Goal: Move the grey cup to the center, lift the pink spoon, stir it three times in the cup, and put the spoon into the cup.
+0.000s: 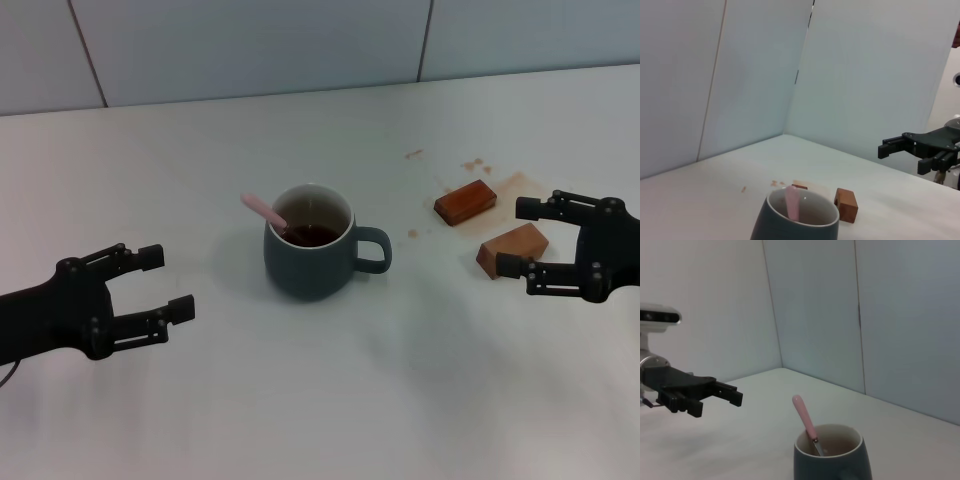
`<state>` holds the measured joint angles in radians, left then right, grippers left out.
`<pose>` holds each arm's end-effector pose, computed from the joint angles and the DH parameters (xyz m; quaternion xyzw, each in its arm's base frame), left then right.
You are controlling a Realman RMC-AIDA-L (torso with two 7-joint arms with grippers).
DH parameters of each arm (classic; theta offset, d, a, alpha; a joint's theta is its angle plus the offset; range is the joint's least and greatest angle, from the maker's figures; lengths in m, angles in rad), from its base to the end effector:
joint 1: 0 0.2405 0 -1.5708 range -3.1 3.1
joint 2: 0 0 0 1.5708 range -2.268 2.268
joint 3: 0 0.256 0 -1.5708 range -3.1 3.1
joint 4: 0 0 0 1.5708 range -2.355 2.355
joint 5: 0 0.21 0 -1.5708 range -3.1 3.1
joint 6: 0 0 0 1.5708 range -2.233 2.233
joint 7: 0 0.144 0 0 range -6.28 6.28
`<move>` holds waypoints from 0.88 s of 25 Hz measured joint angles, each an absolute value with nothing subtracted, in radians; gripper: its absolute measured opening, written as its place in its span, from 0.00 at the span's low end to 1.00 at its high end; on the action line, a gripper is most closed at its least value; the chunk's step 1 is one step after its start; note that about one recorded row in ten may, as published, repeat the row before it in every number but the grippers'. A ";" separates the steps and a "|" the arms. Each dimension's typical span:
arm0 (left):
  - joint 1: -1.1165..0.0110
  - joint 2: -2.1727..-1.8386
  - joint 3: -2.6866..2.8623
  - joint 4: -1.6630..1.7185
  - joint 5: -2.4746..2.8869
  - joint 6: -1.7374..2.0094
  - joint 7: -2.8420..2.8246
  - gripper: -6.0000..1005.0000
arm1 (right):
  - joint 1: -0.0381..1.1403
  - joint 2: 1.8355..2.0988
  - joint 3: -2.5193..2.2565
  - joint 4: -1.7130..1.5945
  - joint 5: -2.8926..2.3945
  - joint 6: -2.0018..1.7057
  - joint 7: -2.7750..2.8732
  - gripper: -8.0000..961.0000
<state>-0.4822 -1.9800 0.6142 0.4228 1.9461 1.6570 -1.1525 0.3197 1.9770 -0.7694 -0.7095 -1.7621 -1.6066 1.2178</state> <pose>-0.2951 0.2991 0.0126 -0.9264 -0.1979 -0.2922 0.1315 0.3113 0.2925 0.0550 -0.9266 0.1709 0.2565 0.2153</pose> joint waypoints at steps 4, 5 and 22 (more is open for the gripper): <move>-0.496 -1.978 0.614 0.424 1.965 1.650 -1.173 0.86 | 0.327 1.976 -0.769 -0.711 -1.782 -1.607 1.218 0.86; -0.496 -1.978 0.614 0.424 1.965 1.649 -1.173 0.86 | 0.329 1.976 -0.769 -0.711 -1.786 -1.607 1.217 0.86; -0.497 -1.983 0.614 0.425 1.967 1.642 -1.165 0.86 | 0.337 1.976 -0.771 -0.710 -1.791 -1.619 1.216 0.86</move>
